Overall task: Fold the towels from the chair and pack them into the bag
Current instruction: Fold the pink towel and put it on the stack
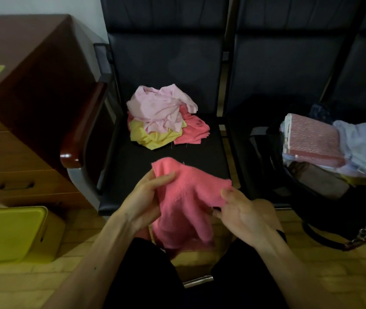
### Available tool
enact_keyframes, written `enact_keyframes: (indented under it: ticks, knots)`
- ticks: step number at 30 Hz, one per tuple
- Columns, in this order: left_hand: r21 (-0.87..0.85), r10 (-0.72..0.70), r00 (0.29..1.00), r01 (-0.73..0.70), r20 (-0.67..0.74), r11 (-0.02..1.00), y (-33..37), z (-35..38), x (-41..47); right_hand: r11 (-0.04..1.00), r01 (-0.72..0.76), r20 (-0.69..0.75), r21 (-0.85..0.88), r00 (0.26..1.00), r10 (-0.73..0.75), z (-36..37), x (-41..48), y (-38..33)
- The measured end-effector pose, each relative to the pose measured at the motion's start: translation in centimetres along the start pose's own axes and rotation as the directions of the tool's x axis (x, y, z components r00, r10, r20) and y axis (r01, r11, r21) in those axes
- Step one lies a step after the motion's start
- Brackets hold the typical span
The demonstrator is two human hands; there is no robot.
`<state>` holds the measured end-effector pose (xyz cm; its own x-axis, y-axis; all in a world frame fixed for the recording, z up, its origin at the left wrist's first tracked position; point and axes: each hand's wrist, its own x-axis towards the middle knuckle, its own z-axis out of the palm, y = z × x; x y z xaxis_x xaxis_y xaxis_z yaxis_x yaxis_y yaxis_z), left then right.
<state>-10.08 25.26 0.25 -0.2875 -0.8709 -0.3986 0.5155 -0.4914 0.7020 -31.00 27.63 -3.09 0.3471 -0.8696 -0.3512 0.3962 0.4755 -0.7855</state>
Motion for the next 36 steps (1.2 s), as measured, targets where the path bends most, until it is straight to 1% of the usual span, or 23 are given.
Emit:
enact_keyframes:
  ticks: [2,4,5,7,8,10,12,14,16,17,18,20,21,23,25,27,28,29,30,31,32,34,36]
  knots:
    - [0.031,0.016,1.000,-0.016,0.021,0.999,0.0,0.0,-0.1,0.972,0.019,-0.054,-0.233,0.998,-0.032,0.8,-0.3,-0.1]
    - [0.079,0.029,0.999,-0.030,0.021,0.996,-0.2,0.0,-0.1,0.924,0.071,-0.105,-0.376,0.987,-0.118,1.6,-0.6,-0.2]
    - [0.115,0.045,0.999,-0.046,0.011,0.992,-0.2,0.0,-0.1,0.909,0.119,-0.141,-0.399,0.972,-0.189,1.8,-0.6,-0.6]
    - [0.221,0.094,0.996,-0.089,-0.009,0.971,-0.2,-0.1,0.0,0.901,0.210,-0.202,-0.381,0.932,-0.302,1.5,-0.7,-2.2]
    - [0.277,0.114,0.993,-0.108,-0.007,0.955,0.0,-0.1,0.0,0.897,0.242,-0.192,-0.369,0.925,-0.329,1.5,-0.8,-3.2]
    - [0.348,0.131,0.991,-0.128,0.013,0.929,0.3,0.0,0.0,0.880,0.219,-0.150,-0.422,0.940,-0.306,1.5,-1.1,-4.5]
    - [0.381,0.133,0.991,-0.128,0.012,0.916,0.9,0.3,0.1,0.862,0.130,-0.140,-0.489,0.964,-0.224,1.5,-1.1,-5.1]
    - [0.381,0.102,0.994,-0.081,-0.036,0.921,1.5,0.6,0.1,0.877,0.050,-0.166,-0.478,0.975,-0.147,1.7,-1.3,-5.8]
    - [0.310,0.030,0.997,-0.009,-0.065,0.951,1.9,0.6,0.3,0.931,0.067,-0.146,-0.360,0.981,-0.127,1.6,-1.5,-6.5]
    - [0.256,-0.005,0.999,0.013,-0.034,0.967,2.0,0.5,0.4,0.952,0.099,-0.107,-0.289,0.985,-0.135,1.6,-1.6,-6.9]
    - [0.203,-0.026,0.999,0.019,0.033,0.979,1.9,0.5,0.4,0.963,0.137,-0.057,-0.233,0.986,-0.154,1.7,-1.8,-7.3]
    - [0.130,0.006,0.981,-0.032,0.193,0.991,1.6,0.5,0.4,0.962,0.202,0.030,-0.183,0.979,-0.200,2.2,-2.1,-7.9]
    - [0.127,0.031,0.968,-0.064,0.249,0.990,1.3,0.5,0.4,0.956,0.231,0.064,-0.181,0.973,-0.223,2.6,-2.2,-8.2]
    - [0.191,0.061,0.957,-0.119,0.283,0.974,0.8,0.7,0.6,0.939,0.270,0.132,-0.215,0.960,-0.246,3.2,-2.3,-8.9]
    - [0.305,0.079,0.969,-0.150,0.234,0.940,0.7,1.0,0.6,0.895,0.276,0.131,-0.351,0.961,-0.245,3.1,-2.2,-9.7]
    - [0.413,0.153,0.981,-0.189,0.118,0.891,1.4,1.1,0.5,0.775,0.237,0.030,-0.586,0.962,-0.272,2.1,-1.6,-10.2]
    - [0.442,0.199,0.979,-0.200,0.050,0.874,1.9,1.1,0.5,0.736,0.178,-0.029,-0.653,0.965,-0.260,1.6,-1.3,-10.3]
    - [0.458,0.230,0.973,-0.200,-0.010,0.866,2.5,1.1,0.5,0.741,0.112,-0.082,-0.662,0.972,-0.220,1.1,-1.1,-10.3]
    - [0.476,0.246,0.968,-0.195,-0.048,0.858,3.0,1.3,0.5,0.771,0.059,-0.118,-0.634,0.978,-0.172,0.7,-0.9,-10.1]
    - [0.501,0.258,0.964,-0.191,-0.067,0.844,3.5,1.4,0.5,0.794,0.030,-0.146,-0.608,0.978,-0.149,0.7,-0.7,-9.8]
    - [0.533,0.272,0.960,-0.196,-0.067,0.823,4.0,1.5,0.5,0.797,0.024,-0.179,-0.604,0.970,-0.165,0.7,-0.5,-9.7]
    - [0.590,0.311,0.950,-0.229,-0.040,0.774,4.8,2.2,0.3,0.791,0.068,-0.220,-0.608,0.943,-0.251,1.1,-0.3,-10.0]
    - [0.621,0.359,0.933,-0.285,0.006,0.730,6.0,2.9,0.1,0.796,0.160,-0.186,-0.584,0.928,-0.322,1.7,-0.3,-10.8]
